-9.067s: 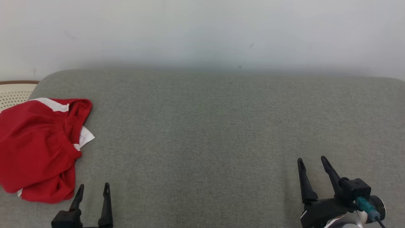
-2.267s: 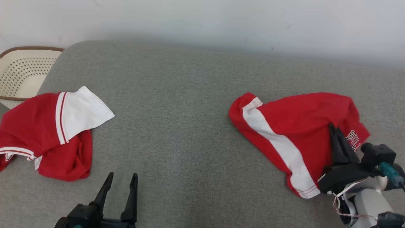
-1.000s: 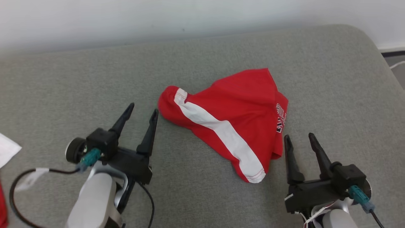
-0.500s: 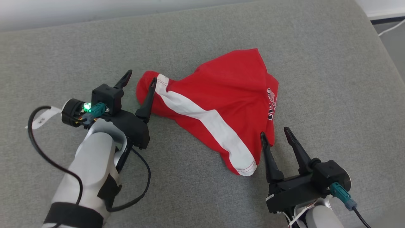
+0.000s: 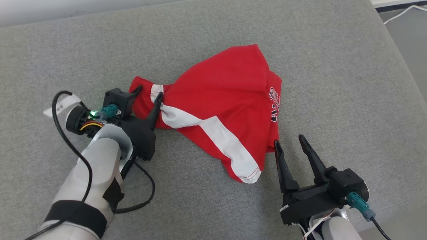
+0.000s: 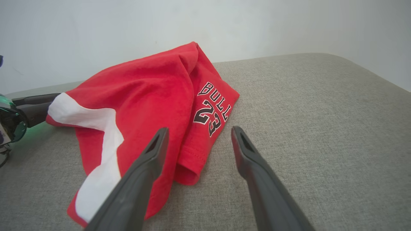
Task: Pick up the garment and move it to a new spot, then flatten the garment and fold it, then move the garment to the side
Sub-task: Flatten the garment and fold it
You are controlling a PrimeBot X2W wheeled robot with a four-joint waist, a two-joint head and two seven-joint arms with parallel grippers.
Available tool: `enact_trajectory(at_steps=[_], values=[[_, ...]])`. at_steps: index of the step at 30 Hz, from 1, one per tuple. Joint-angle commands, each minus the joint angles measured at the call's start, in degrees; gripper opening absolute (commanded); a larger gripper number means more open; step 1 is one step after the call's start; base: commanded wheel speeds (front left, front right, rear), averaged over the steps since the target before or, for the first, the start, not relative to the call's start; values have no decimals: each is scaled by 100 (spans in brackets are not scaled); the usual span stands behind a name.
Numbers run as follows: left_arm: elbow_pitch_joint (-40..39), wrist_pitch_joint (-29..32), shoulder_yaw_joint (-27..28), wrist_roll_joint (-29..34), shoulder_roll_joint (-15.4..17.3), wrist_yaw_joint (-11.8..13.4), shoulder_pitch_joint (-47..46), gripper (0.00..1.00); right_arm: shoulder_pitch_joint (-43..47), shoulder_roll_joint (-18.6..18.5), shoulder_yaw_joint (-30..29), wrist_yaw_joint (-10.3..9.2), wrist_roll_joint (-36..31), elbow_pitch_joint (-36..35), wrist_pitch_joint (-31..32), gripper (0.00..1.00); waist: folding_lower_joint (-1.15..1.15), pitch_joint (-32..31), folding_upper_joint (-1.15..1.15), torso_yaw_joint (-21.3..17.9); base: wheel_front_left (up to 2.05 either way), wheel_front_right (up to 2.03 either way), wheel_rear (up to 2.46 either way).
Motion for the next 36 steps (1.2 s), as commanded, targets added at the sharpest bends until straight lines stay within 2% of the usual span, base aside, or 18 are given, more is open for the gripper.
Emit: enact_trajectory(at_steps=[1,3,4,8,13,21,33,35,36], values=[[75,-25,-55,-83,36,3,-99,63,-43,14,-8,0,6,-14,-5,100,0,16,-1,-19,0,0,0],[231,-24,-157,-171,51,3,-118,13,-44,15,-21,0,24,-37,-5,100,0,26,-1,-26,0,0,0],[287,-24,-183,-235,55,2,-136,0,-43,16,-26,0,41,-48,-5,100,0,31,-1,-23,0,0,0],[116,-18,-22,-449,159,50,-167,0,-36,15,-59,0,77,-67,-4,100,0,15,-1,50,0,0,0],[-719,-18,612,-741,199,629,235,0,59,14,-192,0,68,-42,-4,100,0,-107,-1,318,0,0,0],[-1733,-18,1701,-948,242,1167,1345,0,157,11,-301,0,-17,51,-4,100,0,-405,-1,797,0,0,0],[-2326,-18,2758,-1007,20,1271,2799,0,321,11,-140,0,92,242,-4,100,0,-929,-1,1079,0,0,0],[-2355,-19,2800,-1004,6,1263,2887,3,341,12,-79,0,108,265,-4,100,0,-971,-1,1087,0,0,0],[-2386,-19,2841,-1016,-1,1264,2943,47,358,12,-21,0,155,282,-4,100,0,-1006,-1,1097,0,0,0]])
